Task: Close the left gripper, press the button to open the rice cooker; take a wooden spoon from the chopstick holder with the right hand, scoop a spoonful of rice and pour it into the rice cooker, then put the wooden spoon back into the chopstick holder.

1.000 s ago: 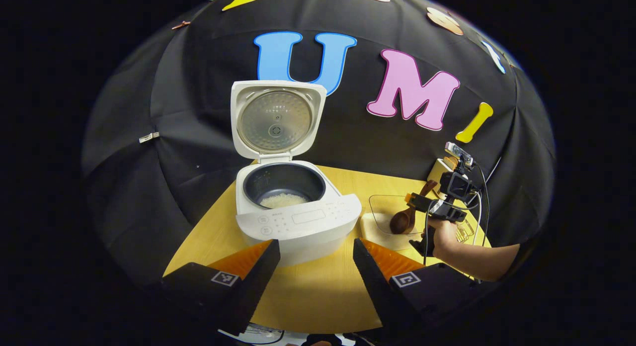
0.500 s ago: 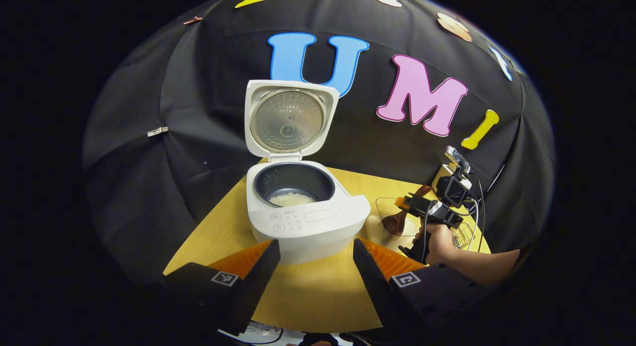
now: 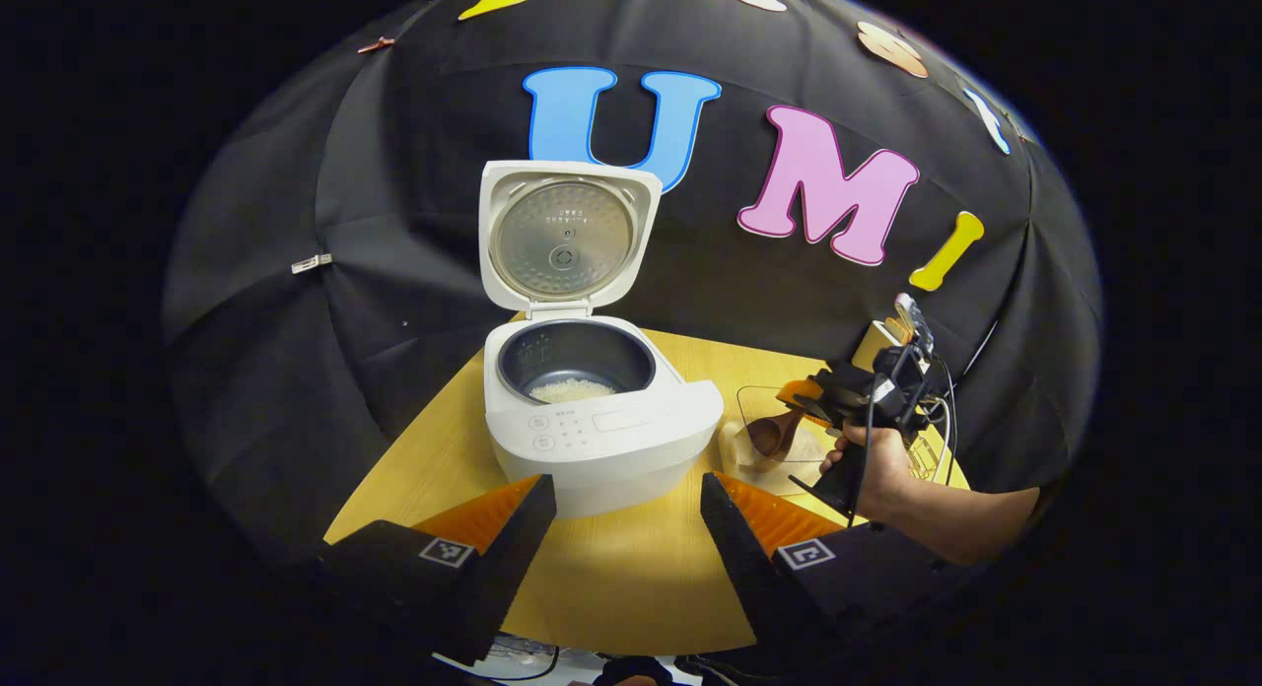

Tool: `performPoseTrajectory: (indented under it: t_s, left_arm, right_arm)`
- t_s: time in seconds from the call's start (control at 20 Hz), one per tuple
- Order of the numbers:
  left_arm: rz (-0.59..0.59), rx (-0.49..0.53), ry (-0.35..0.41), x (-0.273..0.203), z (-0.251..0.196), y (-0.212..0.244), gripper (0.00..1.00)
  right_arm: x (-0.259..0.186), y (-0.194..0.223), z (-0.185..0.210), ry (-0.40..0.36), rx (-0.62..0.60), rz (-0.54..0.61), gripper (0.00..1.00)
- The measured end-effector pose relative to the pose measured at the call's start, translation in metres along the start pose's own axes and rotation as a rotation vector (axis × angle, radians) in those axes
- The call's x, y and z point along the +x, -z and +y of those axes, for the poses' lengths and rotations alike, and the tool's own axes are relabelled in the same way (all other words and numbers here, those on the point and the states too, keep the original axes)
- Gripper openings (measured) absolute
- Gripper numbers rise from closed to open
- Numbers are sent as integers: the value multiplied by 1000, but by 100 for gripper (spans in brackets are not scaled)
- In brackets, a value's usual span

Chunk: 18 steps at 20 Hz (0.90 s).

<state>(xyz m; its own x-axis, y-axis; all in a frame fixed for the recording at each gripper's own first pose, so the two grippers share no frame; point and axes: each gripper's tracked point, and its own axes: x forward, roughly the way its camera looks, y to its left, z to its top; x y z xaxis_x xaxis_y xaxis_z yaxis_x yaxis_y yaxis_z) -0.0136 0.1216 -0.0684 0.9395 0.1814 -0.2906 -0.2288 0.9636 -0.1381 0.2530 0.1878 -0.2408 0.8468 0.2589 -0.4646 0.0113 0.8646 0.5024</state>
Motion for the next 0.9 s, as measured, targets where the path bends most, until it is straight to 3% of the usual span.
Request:
performPoseTrajectory:
  t_s: [0.15, 0.25, 0.5, 0.9]
  left_arm:
    - [-15, 8, -3, -2, -2, -3, 92]
    - [-19, 11, -5, -2, -6, -4, 96]
    - [-26, 8, -4, -6, -19, -2, 95]
    - [-65, -18, 4, -7, -30, -10, 96]
  right_arm:
    - [-5, -14, -14, 14, 112, 4, 19]
    - [-10, -27, -19, 15, 139, -13, 19]
    - [-23, -60, -15, -17, 174, -43, 19]
    - [-51, -110, 28, -101, 138, -92, 19]
